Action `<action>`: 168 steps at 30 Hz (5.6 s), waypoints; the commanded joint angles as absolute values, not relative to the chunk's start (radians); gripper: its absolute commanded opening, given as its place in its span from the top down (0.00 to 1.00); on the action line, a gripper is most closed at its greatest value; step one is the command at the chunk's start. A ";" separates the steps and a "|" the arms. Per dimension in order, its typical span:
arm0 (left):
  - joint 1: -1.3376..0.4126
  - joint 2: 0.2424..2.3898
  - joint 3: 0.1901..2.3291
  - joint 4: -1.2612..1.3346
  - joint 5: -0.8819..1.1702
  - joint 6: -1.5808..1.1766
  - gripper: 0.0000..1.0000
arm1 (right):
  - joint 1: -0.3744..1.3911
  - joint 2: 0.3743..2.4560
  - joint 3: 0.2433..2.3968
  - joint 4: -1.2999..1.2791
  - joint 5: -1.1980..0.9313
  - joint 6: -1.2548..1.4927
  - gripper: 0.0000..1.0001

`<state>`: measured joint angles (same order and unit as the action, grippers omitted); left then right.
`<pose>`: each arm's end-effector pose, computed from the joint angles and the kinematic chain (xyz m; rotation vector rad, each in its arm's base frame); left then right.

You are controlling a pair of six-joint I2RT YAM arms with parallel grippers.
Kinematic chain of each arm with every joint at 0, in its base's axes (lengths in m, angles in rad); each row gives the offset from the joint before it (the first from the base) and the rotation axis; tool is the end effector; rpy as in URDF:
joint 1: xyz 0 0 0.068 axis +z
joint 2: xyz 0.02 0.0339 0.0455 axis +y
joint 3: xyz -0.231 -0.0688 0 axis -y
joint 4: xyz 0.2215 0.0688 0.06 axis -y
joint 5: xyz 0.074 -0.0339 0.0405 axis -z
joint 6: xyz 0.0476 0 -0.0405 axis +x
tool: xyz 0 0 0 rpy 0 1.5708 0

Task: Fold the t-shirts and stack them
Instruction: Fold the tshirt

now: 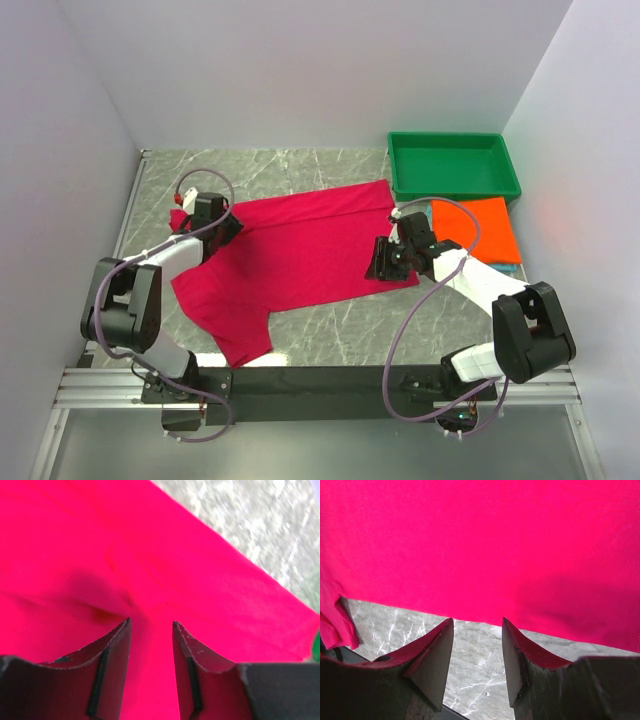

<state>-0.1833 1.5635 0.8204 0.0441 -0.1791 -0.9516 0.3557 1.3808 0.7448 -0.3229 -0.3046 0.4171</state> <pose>0.3108 -0.0490 0.1611 -0.9453 2.0835 -0.3992 0.2376 0.1035 0.1593 -0.0463 2.6077 0.6805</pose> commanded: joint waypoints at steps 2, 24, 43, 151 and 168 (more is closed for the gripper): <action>-0.212 1.477 0.802 0.003 -0.121 -1.011 0.56 | 0.359 1.374 0.735 -0.295 -0.310 0.402 0.50; -0.098 1.486 0.615 0.285 -0.250 -1.022 0.34 | 0.360 1.359 0.721 -0.290 -0.311 0.400 0.50; -0.095 1.594 0.710 0.255 -0.244 -1.032 0.67 | 0.360 1.370 0.723 -0.291 -0.311 0.396 0.50; 0.198 1.436 0.808 -0.171 0.077 -0.621 0.87 | 0.357 1.290 0.683 -0.261 -0.353 0.391 0.50; 0.198 1.445 0.873 -0.388 -0.048 -0.658 0.24 | 0.357 1.287 0.677 -0.255 -0.353 0.391 0.50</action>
